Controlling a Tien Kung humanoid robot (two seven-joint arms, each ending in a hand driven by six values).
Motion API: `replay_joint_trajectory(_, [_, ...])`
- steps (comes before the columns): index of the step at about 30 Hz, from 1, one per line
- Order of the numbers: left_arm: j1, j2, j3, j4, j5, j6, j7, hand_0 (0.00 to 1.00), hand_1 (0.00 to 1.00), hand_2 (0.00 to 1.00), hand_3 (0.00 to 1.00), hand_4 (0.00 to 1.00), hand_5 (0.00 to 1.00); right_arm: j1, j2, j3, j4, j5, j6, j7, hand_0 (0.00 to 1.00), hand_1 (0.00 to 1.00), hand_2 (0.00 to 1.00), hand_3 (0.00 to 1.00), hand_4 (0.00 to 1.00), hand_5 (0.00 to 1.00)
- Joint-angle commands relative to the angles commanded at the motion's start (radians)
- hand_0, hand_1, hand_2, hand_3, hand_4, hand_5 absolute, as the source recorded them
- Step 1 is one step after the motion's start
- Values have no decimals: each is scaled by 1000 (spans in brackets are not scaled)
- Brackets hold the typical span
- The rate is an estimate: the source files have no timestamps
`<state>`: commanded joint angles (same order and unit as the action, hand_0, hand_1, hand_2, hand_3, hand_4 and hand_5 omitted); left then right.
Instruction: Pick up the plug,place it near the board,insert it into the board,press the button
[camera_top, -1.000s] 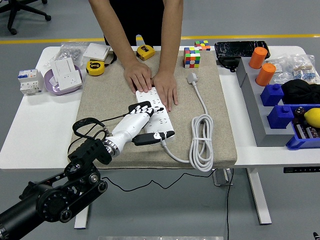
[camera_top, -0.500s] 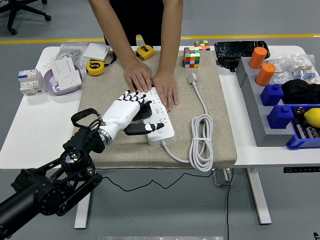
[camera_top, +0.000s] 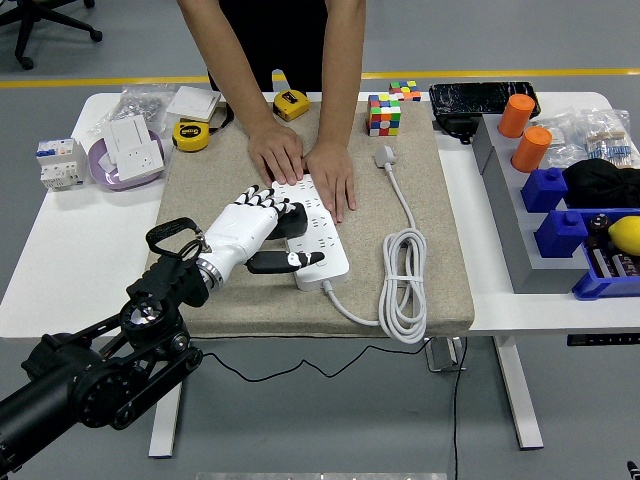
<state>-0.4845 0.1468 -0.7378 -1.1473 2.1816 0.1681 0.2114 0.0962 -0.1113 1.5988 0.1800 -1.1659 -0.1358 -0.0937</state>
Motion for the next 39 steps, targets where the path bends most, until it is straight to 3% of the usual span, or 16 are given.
replay_joint_trajectory(7, [-9,-5,-11,-1,9,-2,-2,998,998,939,781,998,998,0,0,-1,0,1,0,0,769,771,769,839,998,998])
replay_joint_trajectory(10, [-11,-5,-21,-15,9,16,-21,998,998,939,781,998,998,0,0,-1,0,2,0,0,769,771,769,839,998,998])
replay_joint_trajectory(13, [-5,-9,-34,-64,-9,63,-59,998,998,937,790,998,998,-1,0,1,0,-1,0,-1,768,770,769,838,998,998])
replay_joint_trajectory(16, [2,-11,-27,-145,-60,74,-65,998,998,937,790,998,998,-1,0,1,0,0,0,0,768,770,769,838,998,998])
replay_joint_trajectory(17, [3,-11,-17,-181,-84,58,-51,813,813,798,844,903,599,-1,0,2,0,-2,0,-1,769,770,769,838,998,998])
replay_joint_trajectory(19, [3,-13,-1,-259,-126,-2,-11,813,813,798,844,903,599,0,0,4,0,-5,0,-1,769,770,769,838,998,998])
replay_joint_trajectory(22, [1,-25,7,-358,-119,-103,65,813,813,798,844,903,599,2,0,2,0,-5,1,-1,769,770,769,838,998,998])
replay_joint_trajectory(23, [0,-30,7,-389,-104,-144,95,205,165,276,901,630,185,2,0,1,0,-5,2,-1,768,770,768,836,998,998])
replay_joint_trajectory(25, [1,-35,10,-418,-93,-214,139,205,165,276,901,630,185,1,0,-1,0,-4,2,-1,768,770,768,836,998,998])
replay_joint_trajectory(28, [-1,-39,12,-401,-105,-294,185,205,165,276,901,630,185,-3,0,4,0,-11,1,-3,768,770,768,836,998,998])
replay_joint_trajectory(29, [-1,-39,12,-387,-96,-325,206,118,57,172,870,486,59,-4,1,4,0,-11,1,-3,768,770,769,834,998,998])
replay_joint_trajectory(32, [-1,-36,17,-352,-84,-376,239,118,57,172,870,486,59,-5,1,3,0,-11,1,-3,768,770,769,834,998,998])
replay_joint_trajectory(39, [0,-44,18,-302,-64,-396,254,115,53,170,850,467,37,-6,1,-1,0,-10,3,-3,768,770,769,834,998,998])
